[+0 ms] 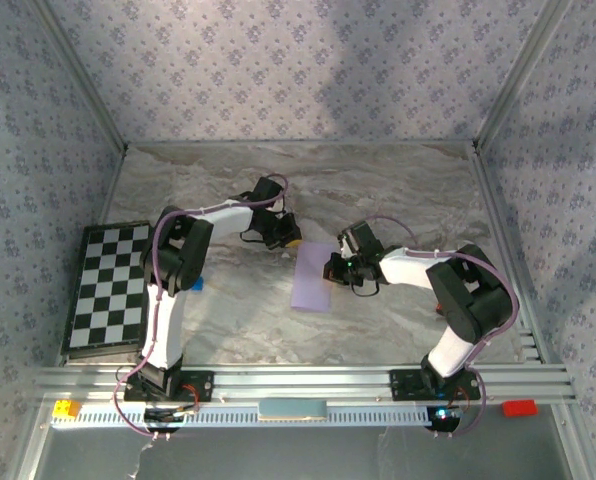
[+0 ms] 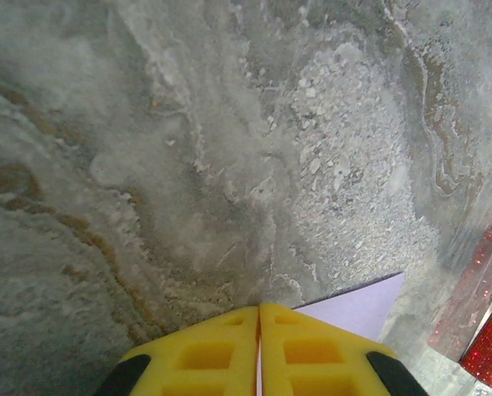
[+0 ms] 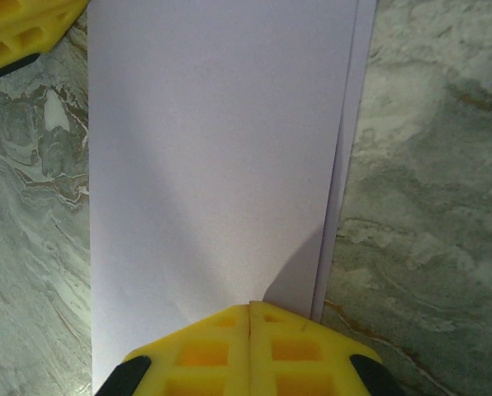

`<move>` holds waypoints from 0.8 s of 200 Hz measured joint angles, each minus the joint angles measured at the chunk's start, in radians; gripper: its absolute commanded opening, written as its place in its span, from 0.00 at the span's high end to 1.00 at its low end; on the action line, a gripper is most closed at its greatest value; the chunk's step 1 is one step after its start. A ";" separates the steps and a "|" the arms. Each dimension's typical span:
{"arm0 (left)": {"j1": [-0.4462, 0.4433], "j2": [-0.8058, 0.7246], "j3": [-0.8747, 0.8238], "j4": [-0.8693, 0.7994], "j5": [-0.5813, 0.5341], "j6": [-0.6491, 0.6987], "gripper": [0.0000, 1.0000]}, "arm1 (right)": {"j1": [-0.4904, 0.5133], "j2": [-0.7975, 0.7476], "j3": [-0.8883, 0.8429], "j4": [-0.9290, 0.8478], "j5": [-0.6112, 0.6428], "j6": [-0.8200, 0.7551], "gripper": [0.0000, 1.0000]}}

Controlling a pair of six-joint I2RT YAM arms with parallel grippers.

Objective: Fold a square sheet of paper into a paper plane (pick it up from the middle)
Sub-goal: Fold the paper in half at the center of the table.

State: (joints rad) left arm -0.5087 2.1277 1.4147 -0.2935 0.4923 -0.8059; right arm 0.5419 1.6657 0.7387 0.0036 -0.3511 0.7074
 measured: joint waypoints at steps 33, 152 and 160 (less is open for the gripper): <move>0.010 -0.051 -0.051 0.033 -0.045 0.001 0.89 | 0.000 -0.010 0.001 -0.029 0.000 -0.027 1.00; -0.056 -0.137 -0.180 0.182 0.031 0.038 0.90 | -0.001 -0.014 0.026 -0.106 0.007 -0.089 1.00; -0.056 -0.126 -0.180 0.185 0.031 0.038 0.90 | -0.001 -0.014 0.026 -0.106 0.007 -0.089 1.00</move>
State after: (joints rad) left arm -0.5648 2.0018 1.2350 -0.1081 0.5232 -0.7677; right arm 0.5411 1.6520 0.7647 -0.1020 -0.3443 0.6189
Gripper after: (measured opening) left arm 0.106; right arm 0.053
